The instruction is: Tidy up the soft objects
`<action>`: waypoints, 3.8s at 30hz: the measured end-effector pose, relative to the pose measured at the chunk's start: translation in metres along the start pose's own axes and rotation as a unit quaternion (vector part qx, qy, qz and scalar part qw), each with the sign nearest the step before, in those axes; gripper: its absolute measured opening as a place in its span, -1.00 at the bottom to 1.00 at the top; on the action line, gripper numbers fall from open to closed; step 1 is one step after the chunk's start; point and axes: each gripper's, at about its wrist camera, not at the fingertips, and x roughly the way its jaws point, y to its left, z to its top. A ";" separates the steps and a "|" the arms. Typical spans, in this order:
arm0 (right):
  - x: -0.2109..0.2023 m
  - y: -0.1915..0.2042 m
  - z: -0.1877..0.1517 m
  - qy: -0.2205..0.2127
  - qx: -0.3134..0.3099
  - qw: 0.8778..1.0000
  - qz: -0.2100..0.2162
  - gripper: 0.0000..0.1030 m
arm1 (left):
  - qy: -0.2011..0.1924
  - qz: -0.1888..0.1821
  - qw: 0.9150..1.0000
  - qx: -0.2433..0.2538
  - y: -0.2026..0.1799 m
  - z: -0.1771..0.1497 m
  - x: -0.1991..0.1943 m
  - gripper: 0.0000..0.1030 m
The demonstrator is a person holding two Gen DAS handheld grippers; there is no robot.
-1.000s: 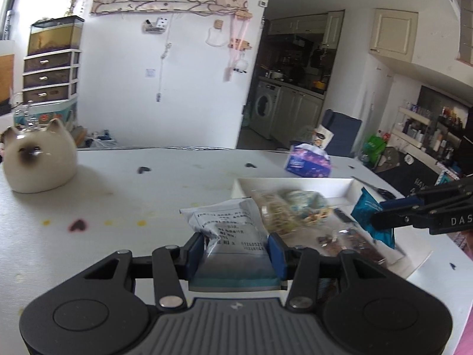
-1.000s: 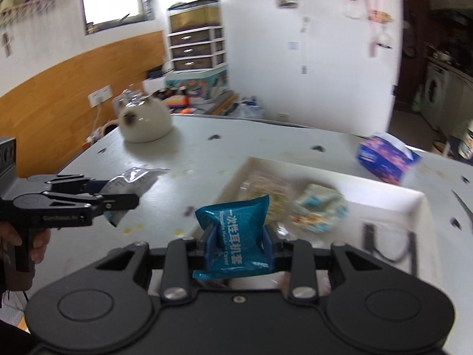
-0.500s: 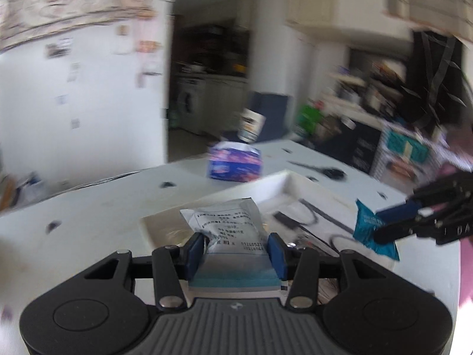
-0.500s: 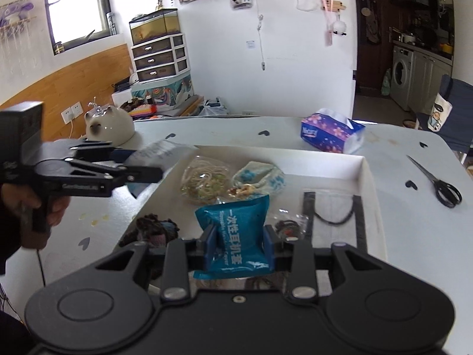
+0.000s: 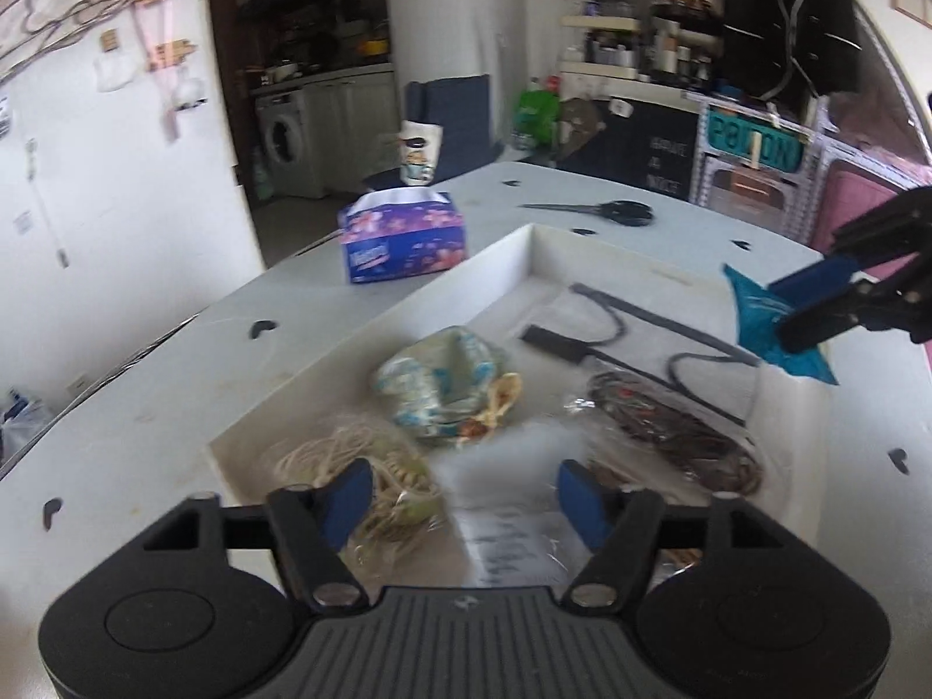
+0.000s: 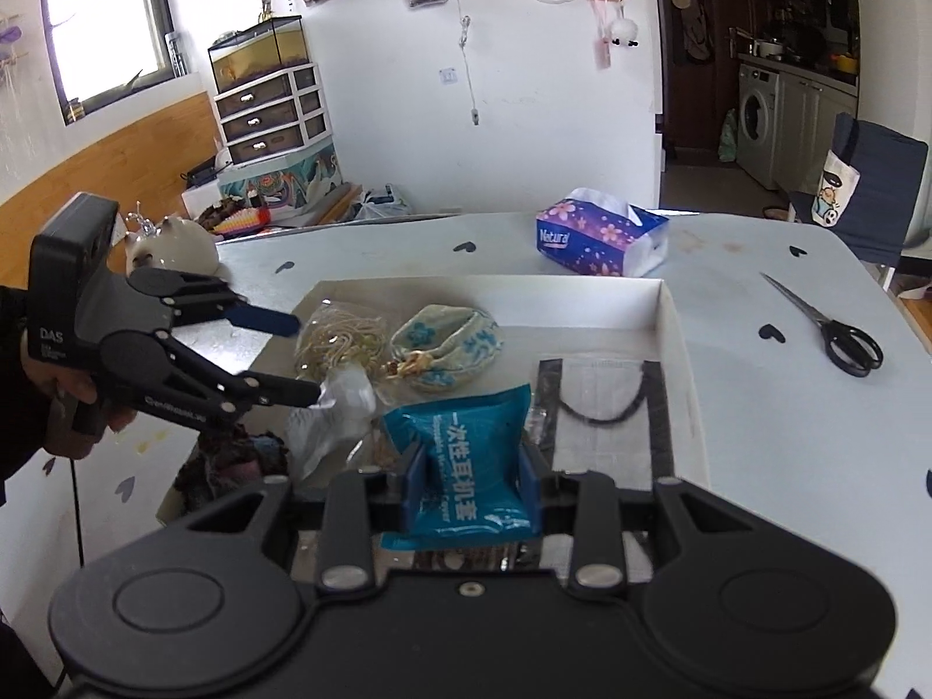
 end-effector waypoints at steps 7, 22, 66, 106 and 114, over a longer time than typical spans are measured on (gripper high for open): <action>0.004 -0.015 0.003 0.003 0.017 0.999 -0.031 -0.32 | -0.018 0.019 0.999 -0.039 0.007 -0.003 -0.015 0.59; 0.093 -0.027 0.059 -0.007 0.098 0.994 -0.056 -0.13 | -0.036 -0.018 0.995 -0.093 -0.015 -0.012 -0.032 0.59; -0.127 0.050 -0.044 -0.148 -0.003 0.988 -0.033 0.86 | -0.106 0.105 0.967 -0.207 -0.108 -0.014 -0.158 1.00; -0.210 0.087 -0.152 -0.208 -0.015 0.972 -0.110 1.00 | -0.159 0.262 0.920 -0.245 -0.249 -0.099 -0.238 1.00; -0.213 0.085 -0.157 -0.209 -0.006 0.972 -0.111 1.00 | -0.155 0.259 0.922 -0.243 -0.254 -0.103 -0.242 1.00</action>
